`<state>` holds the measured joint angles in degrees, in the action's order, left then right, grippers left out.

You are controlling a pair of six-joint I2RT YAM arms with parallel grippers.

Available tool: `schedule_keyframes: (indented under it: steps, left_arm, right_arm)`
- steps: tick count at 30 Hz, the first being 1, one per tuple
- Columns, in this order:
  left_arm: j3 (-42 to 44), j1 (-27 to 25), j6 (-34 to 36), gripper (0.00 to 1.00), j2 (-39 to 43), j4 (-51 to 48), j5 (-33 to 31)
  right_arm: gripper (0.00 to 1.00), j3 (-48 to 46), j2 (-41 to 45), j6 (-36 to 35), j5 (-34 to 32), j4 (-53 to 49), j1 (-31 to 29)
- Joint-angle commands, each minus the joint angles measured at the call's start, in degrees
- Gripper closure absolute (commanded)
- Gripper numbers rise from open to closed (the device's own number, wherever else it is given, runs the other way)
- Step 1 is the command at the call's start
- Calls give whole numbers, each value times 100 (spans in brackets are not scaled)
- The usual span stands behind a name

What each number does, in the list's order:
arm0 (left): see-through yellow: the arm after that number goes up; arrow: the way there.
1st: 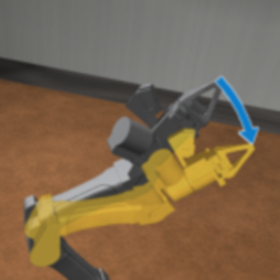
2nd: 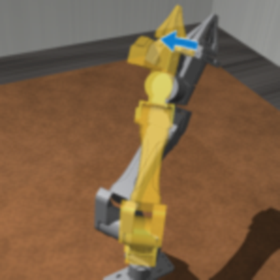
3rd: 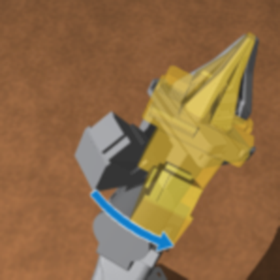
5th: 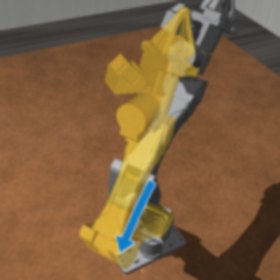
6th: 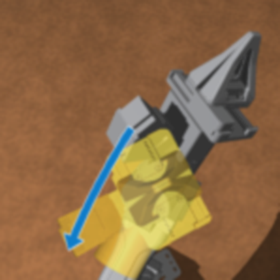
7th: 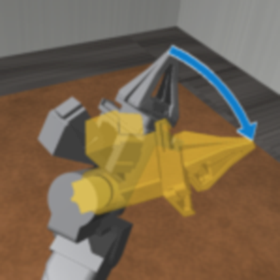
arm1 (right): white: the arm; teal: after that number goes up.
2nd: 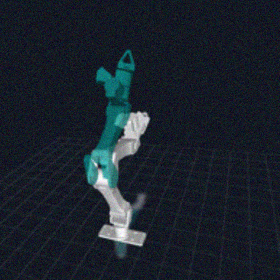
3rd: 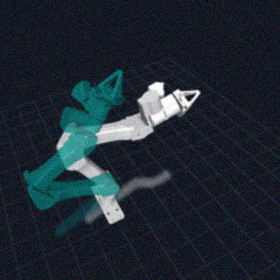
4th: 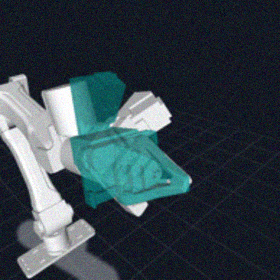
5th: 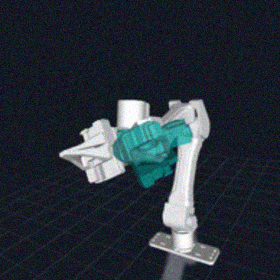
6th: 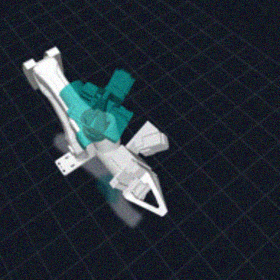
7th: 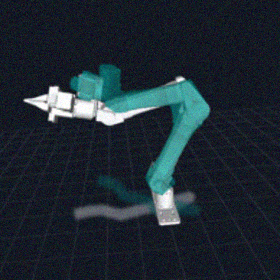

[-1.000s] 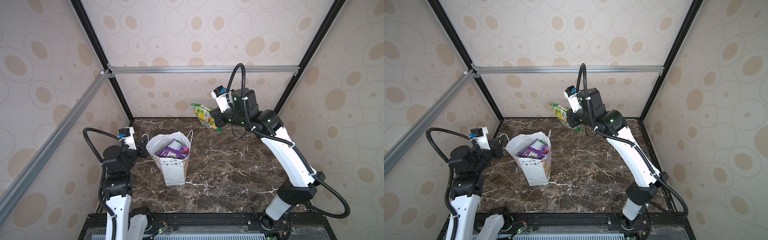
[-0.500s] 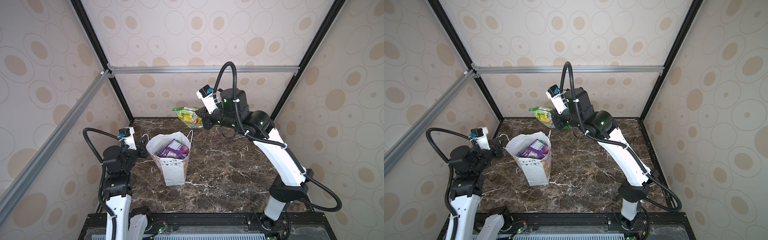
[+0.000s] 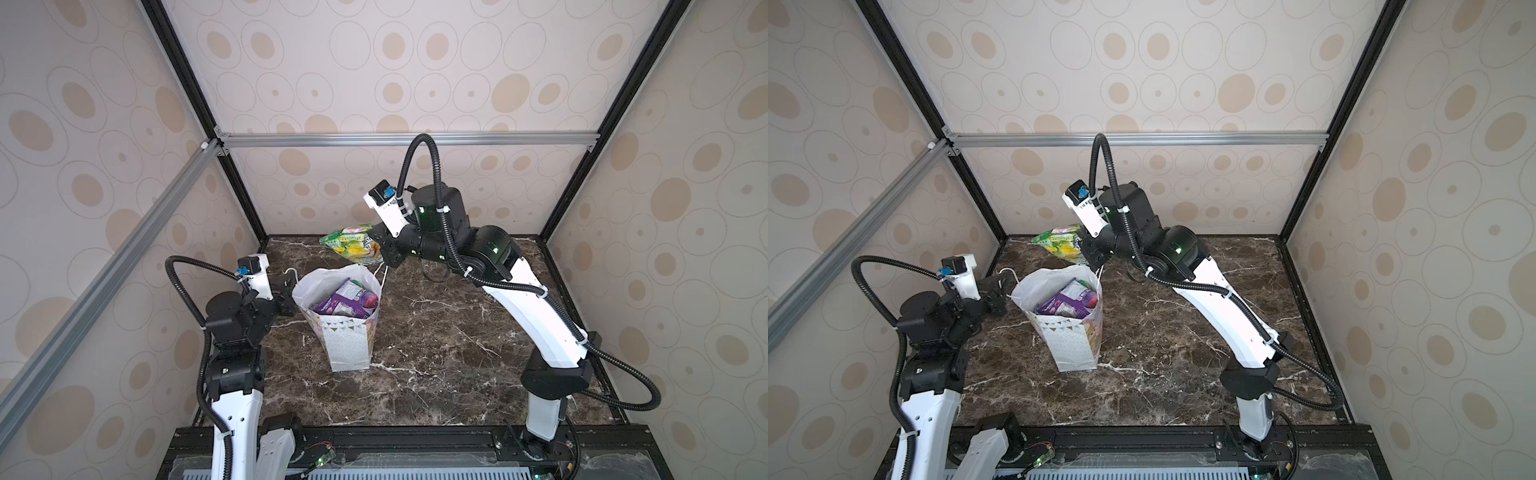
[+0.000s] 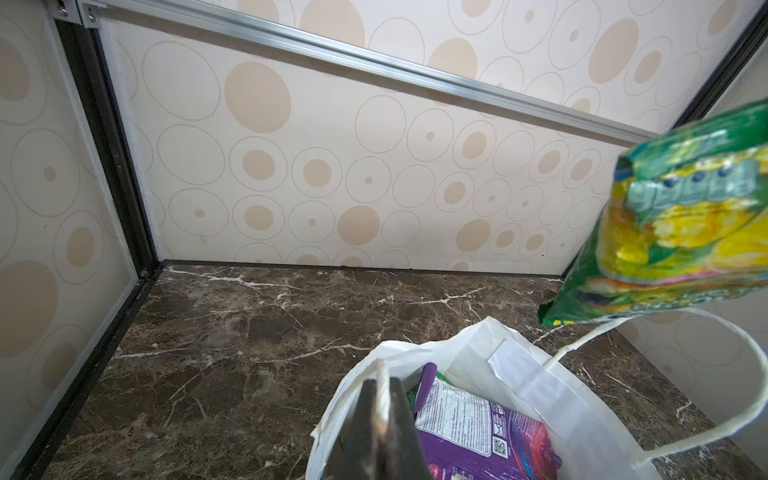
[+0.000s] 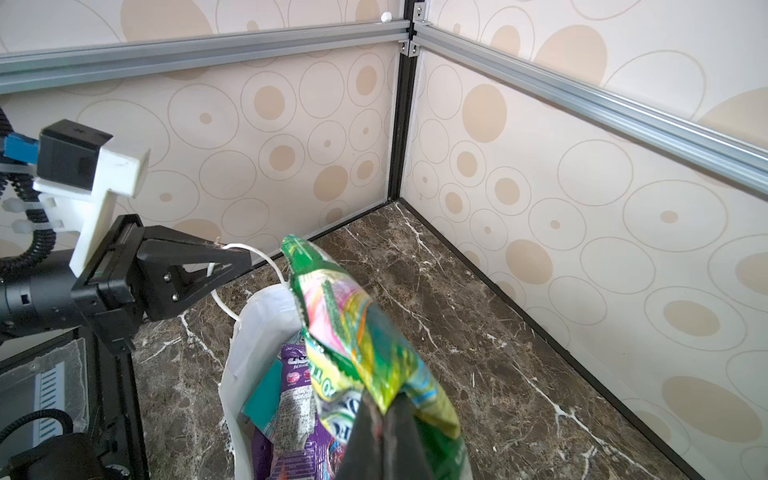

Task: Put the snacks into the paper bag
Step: 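Lower the green packet into the bag held by the left gripper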

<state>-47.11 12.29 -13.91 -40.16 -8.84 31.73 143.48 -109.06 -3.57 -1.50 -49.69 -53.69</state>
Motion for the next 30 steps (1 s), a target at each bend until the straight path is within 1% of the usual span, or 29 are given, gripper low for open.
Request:
schedule_keyframes:
  steps: [1,11,30]
  left_arm:
    - [-40,47,-41,100,96,135,102]
    - [-35,45,-30,100,105,129,96]
    - [-35,45,-23,100,122,122,60]
  right_arm:
    - [100,166,-182,-91,88,174,-95]
    - [100,251,-570,-321,219,17,-306]
    - [100,451,-1206,-646,-81,223,-352]
